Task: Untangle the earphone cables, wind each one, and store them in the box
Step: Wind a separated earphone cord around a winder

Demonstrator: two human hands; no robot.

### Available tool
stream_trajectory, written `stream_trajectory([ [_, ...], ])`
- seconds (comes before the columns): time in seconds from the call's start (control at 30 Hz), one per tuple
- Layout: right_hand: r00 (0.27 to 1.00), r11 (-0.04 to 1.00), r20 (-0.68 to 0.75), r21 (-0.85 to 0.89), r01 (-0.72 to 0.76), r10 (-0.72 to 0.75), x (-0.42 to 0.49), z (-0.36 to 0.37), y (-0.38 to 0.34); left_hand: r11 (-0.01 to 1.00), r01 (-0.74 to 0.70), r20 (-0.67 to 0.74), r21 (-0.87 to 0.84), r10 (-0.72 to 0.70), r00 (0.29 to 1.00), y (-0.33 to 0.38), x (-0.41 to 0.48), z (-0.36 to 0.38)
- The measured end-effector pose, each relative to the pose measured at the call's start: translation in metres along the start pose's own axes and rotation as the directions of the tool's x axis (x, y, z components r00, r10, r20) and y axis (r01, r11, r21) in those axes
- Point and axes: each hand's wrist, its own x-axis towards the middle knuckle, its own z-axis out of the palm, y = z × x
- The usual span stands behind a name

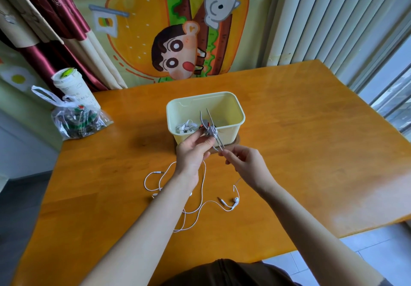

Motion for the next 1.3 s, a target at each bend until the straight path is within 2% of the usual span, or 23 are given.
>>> stream_trajectory([
  [0.1,0.998,0.994,0.005,-0.094,0.055,-0.055,-0.002,-0.005,-0.010,0.952,-0.159,-0.024,0.263,0.171,0.985,-0.008,0.005,-0.007],
  [0.2,0.996,0.986,0.017,-0.145,0.086,-0.085,-0.001,-0.017,-0.018,0.787,-0.275,0.036,0.552,0.307,0.951,-0.014,0.010,-0.016],
  [0.27,0.996,0.984,0.019,-0.152,0.092,-0.090,0.001,-0.025,-0.020,0.698,-0.308,0.106,0.646,0.317,0.942,-0.016,0.011,-0.021],
  [0.4,0.996,0.979,-0.011,-0.188,0.081,-0.085,0.010,-0.036,-0.020,0.626,-0.372,0.275,0.686,0.251,0.928,-0.017,0.009,-0.022],
  [0.53,0.996,0.991,-0.066,-0.121,0.053,-0.061,0.019,-0.044,-0.013,0.703,-0.401,0.418,0.588,0.160,0.894,-0.011,0.005,-0.019],
  [0.63,0.994,0.999,-0.107,-0.047,0.018,-0.023,0.025,-0.049,-0.004,0.842,-0.331,0.466,0.426,0.110,0.878,-0.004,-0.001,-0.017],
  [0.73,0.996,0.999,-0.088,0.037,-0.012,0.015,0.022,-0.045,-0.001,0.934,-0.258,0.502,0.247,0.104,0.859,0.002,-0.007,-0.010],
  [0.87,0.996,0.983,-0.043,0.173,-0.064,0.073,0.012,-0.028,-0.002,0.989,-0.130,0.427,0.070,0.088,0.900,0.004,-0.006,-0.002],
  [0.97,0.994,0.980,-0.055,0.180,-0.078,0.090,0.008,-0.014,0.002,0.999,-0.033,0.305,-0.002,0.032,0.952,0.003,-0.005,0.001],
  [1.07,0.993,0.980,-0.055,0.174,-0.096,0.107,0.004,-0.003,0.005,0.999,0.004,0.183,-0.047,0.005,0.983,0.003,-0.004,0.003],
  [1.17,0.996,0.986,-0.037,0.150,-0.071,0.078,-0.001,0.003,0.004,0.999,-0.033,0.084,-0.007,0.034,0.996,0.003,-0.001,0.004],
  [1.3,0.999,0.999,-0.030,0.035,-0.029,0.030,-0.004,0.001,-0.005,0.946,-0.209,-0.027,0.248,0.223,0.975,-0.005,0.006,0.000],
])
